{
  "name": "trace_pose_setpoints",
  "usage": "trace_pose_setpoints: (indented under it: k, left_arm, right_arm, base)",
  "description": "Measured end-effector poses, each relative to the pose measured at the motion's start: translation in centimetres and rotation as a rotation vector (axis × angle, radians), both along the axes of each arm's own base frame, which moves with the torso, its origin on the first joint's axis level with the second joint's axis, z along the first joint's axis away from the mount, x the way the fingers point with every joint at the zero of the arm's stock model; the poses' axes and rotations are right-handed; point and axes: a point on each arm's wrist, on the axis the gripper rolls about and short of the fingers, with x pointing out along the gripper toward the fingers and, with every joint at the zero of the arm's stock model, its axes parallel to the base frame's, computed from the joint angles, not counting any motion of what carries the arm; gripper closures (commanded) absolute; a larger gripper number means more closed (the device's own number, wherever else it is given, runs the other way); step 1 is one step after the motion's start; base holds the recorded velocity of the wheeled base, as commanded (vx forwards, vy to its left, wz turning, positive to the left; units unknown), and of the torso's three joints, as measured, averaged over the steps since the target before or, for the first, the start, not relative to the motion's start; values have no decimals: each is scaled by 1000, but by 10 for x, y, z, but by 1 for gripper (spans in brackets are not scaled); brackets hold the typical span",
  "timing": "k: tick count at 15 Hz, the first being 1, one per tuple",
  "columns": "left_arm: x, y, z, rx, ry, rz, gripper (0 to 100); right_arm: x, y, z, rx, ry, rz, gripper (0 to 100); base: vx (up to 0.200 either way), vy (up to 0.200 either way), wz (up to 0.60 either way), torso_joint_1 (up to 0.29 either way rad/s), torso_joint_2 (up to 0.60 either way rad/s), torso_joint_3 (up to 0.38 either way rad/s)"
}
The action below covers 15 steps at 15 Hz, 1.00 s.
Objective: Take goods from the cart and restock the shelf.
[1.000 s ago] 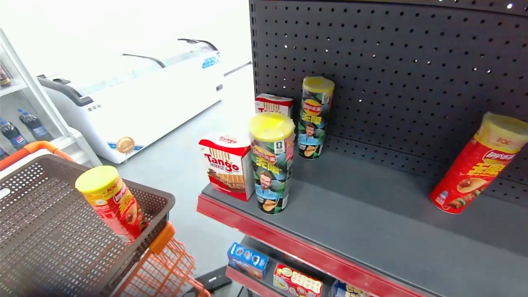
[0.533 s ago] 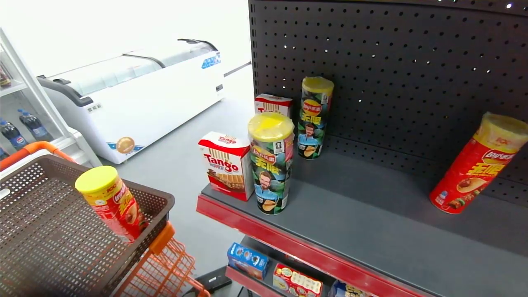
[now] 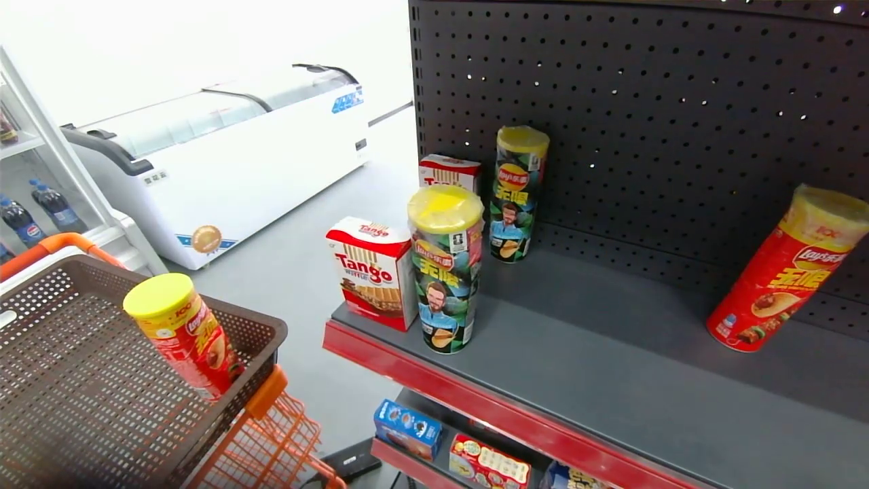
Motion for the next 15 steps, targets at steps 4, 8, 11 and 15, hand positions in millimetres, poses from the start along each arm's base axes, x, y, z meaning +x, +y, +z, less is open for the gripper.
trace_pose_setpoints:
  k: [4, 8, 11, 15]
  left_arm:
    - [40, 3, 14, -33, 165, 57, 0]
    - [86, 13, 7, -72, 217, 105, 0]
    - [127, 23, -4, -74, 218, 111, 0]
    - [180, 30, -21, -61, 176, 88, 0]
  right_arm:
    - [0, 0, 0, 0, 0, 0, 0]
    - [0, 0, 0, -1, 0, 0, 0]
    - [0, 0, 0, 0, 0, 0, 0]
    - [0, 0, 0, -1, 0, 0, 0]
  base:
    - [0, 0, 0, 0, 0, 0]
    - [0, 0, 0, 0, 0, 0]
    - [0, 0, 0, 0, 0, 0]
    - [0, 0, 0, 0, 0, 0]
